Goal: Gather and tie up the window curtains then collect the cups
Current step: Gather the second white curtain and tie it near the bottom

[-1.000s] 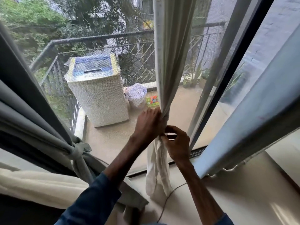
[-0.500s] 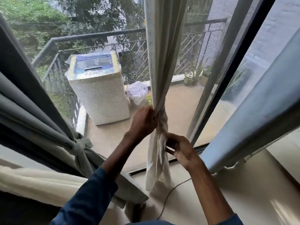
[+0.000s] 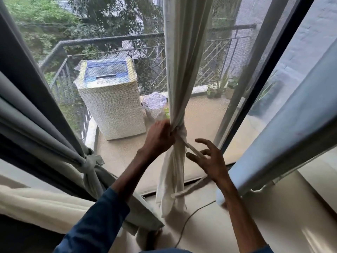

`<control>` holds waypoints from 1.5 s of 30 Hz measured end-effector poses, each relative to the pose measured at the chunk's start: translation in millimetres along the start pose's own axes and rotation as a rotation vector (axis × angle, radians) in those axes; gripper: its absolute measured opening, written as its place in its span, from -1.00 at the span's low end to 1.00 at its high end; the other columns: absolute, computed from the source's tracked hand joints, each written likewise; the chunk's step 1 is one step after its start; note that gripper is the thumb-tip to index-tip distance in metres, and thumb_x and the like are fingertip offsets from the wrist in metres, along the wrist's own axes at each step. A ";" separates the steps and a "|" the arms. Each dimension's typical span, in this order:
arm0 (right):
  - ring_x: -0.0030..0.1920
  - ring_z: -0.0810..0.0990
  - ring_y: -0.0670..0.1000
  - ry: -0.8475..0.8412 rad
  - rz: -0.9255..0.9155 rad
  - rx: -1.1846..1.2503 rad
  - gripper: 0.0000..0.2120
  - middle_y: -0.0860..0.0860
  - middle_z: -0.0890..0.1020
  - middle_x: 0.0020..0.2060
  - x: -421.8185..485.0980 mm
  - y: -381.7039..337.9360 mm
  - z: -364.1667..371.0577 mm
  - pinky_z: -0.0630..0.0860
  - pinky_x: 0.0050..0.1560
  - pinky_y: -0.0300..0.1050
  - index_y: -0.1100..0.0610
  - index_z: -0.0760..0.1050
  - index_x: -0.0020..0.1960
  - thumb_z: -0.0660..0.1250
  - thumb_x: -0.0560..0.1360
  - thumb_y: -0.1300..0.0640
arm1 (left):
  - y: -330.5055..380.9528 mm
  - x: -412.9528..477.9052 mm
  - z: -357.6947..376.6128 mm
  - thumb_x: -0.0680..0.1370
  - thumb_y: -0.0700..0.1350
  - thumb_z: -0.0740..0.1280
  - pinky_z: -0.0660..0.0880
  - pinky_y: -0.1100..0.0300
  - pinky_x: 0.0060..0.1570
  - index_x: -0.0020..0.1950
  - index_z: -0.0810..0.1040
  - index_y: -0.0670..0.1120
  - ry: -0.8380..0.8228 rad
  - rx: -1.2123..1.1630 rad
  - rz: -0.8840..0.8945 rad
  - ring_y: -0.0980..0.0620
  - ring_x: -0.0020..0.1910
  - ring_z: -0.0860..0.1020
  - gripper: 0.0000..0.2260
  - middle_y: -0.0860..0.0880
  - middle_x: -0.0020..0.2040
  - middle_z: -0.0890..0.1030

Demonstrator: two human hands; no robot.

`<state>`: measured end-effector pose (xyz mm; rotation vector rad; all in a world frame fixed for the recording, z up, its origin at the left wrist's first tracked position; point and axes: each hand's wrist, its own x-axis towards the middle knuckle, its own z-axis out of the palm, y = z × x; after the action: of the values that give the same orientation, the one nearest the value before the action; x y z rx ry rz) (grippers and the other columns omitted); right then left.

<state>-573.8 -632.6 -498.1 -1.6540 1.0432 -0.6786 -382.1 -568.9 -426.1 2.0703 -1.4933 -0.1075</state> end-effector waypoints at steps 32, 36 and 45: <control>-0.14 0.71 0.02 0.264 -0.479 -0.473 -0.70 0.05 0.74 -0.19 43.5 -16.1 -50.7 0.55 -0.01 -0.28 0.24 0.70 -0.14 0.27 0.38 0.52 | 2.5 -9.9 5.9 0.59 0.08 0.30 0.35 0.03 -0.23 -0.15 0.36 -0.13 -0.182 0.126 0.108 -0.24 -0.08 0.52 -0.70 -0.21 -0.10 0.56; -0.02 0.71 -0.02 0.114 -0.382 -0.499 -0.77 0.06 0.75 -0.15 62.5 -27.9 -41.5 0.52 0.01 -0.35 0.20 0.70 -0.14 0.34 0.43 0.46 | 4.5 -8.9 4.0 0.57 0.01 0.34 0.49 -0.03 0.00 0.01 0.56 -0.15 -0.225 0.006 0.339 -0.15 0.09 0.48 -0.78 -0.16 0.00 0.58; 0.09 0.44 0.03 -0.313 -0.020 -0.539 -0.71 0.07 0.46 0.07 87.2 -55.0 3.8 0.45 0.24 -0.01 0.34 0.43 0.32 0.25 0.61 0.35 | 0.0 -15.3 -10.4 0.64 -0.05 0.31 0.25 0.38 0.06 0.29 0.55 -0.17 -0.353 -0.088 0.402 0.05 0.17 0.38 -0.72 -0.19 0.26 0.56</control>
<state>-513.1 -702.2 -452.1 -2.1501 1.0324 -0.1356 -383.7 -551.1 -421.5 1.7030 -2.0492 -0.3892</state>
